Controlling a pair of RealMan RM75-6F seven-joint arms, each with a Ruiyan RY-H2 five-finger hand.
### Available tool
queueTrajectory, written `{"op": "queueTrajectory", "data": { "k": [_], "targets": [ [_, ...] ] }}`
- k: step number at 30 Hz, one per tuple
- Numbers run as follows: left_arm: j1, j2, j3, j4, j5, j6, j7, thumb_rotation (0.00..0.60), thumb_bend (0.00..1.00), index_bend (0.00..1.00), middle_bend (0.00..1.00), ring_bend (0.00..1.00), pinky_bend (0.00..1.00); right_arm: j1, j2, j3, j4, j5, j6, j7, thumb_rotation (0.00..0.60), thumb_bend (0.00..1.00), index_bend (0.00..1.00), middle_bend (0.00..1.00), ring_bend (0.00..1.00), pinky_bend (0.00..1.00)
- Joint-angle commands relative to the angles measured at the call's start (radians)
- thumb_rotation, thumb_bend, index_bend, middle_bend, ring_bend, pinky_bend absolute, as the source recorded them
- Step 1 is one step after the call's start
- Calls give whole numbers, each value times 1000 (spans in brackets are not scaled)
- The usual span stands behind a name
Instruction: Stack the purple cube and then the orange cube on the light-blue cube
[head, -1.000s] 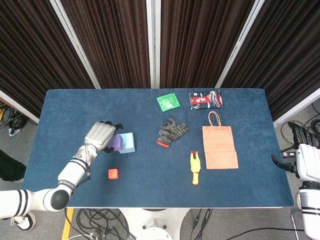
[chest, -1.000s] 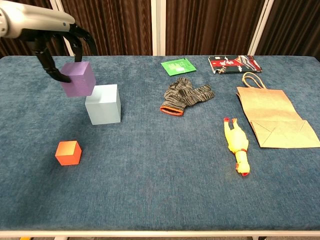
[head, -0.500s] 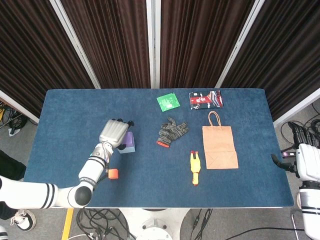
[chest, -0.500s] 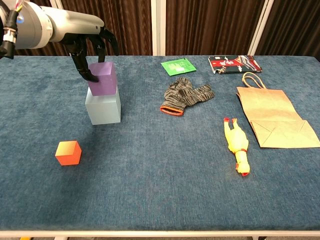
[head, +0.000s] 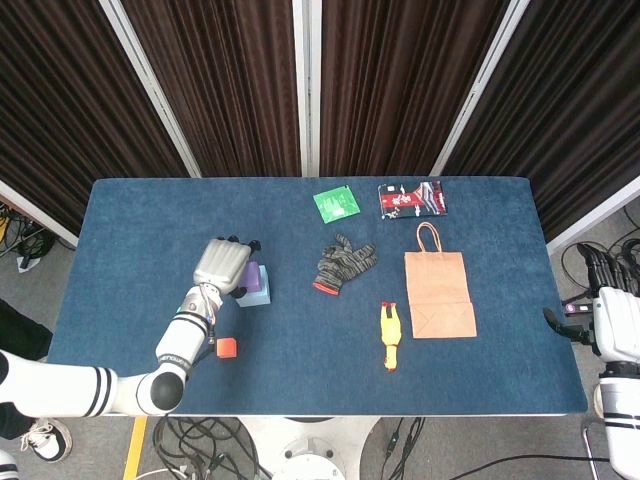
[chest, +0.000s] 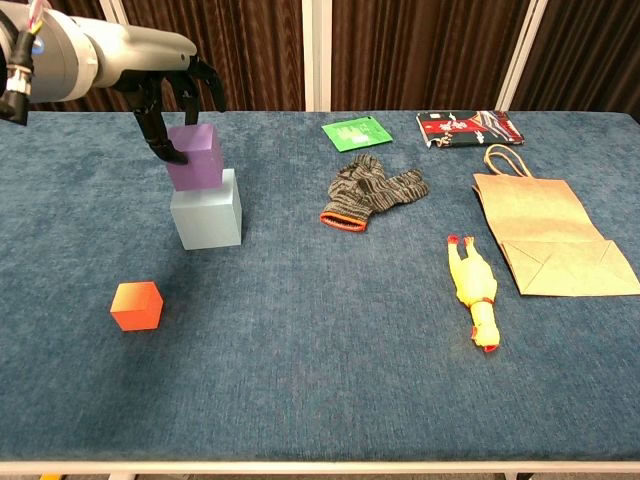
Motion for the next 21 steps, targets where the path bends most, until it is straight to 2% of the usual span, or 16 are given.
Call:
{"op": "queueTrajectory", "data": {
  "k": [1,9,21],
  "targets": [
    [3,-8,12,8,12,0,3,600,267,304,540,278,320,0,0,0,0,1,-1,0,600,153,20,55,0,0],
    [8,-20,32,48,45,-24,3,600,267,306,541,284,320,4,1,3,0,10,-5,-2,600,153,20,55,0,0],
    [4,-14,31,60,61,-47,-1,600,267,306,541,285,320,8,-1,1,2,18,-16,-10,600,152,20,55,0,0]
  ]
}}
